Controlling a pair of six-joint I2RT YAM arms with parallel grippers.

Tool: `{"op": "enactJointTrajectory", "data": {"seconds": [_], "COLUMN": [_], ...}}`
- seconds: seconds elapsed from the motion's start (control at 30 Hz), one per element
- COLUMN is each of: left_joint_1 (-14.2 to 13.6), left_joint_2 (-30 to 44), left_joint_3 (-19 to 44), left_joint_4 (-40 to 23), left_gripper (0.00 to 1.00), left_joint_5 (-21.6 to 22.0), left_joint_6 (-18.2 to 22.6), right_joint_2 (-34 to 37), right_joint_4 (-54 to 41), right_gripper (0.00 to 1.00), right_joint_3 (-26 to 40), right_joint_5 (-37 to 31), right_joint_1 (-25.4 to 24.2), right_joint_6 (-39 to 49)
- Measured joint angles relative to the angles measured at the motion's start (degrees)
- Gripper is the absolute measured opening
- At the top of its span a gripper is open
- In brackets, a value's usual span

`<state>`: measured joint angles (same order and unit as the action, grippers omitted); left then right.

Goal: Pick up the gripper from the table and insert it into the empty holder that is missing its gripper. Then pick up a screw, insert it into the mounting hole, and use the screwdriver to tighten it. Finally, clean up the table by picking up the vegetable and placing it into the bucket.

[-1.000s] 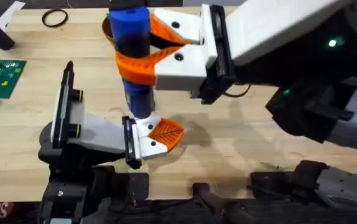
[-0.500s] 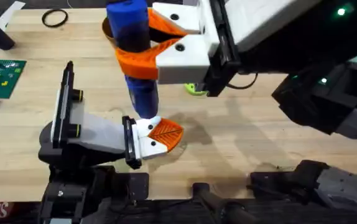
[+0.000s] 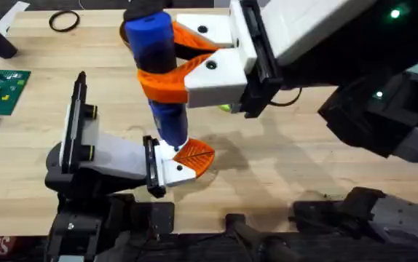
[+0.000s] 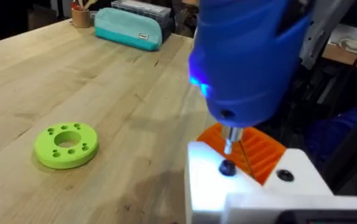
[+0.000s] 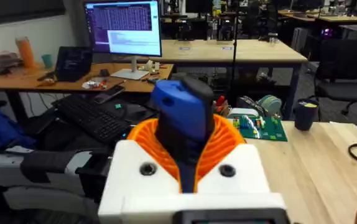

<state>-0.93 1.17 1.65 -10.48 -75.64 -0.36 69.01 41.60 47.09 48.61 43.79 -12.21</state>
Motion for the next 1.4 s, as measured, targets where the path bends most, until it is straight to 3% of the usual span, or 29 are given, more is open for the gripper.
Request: {"op": "enactJointTrajectory", "data": {"seconds": [1.4], "left_joint_1": [0.0], "left_joint_2": [0.0], "left_joint_3": [0.0], "left_joint_4": [0.0], "left_gripper": [0.011], "left_joint_5": [0.0], "left_joint_6": [0.0], "right_joint_2": [0.0], "right_joint_4": [-0.5], "right_gripper": [0.067], "right_joint_3": [0.0], "right_joint_5": [0.4], "right_joint_1": [0.3], "right_joint_6": [1.1]}}
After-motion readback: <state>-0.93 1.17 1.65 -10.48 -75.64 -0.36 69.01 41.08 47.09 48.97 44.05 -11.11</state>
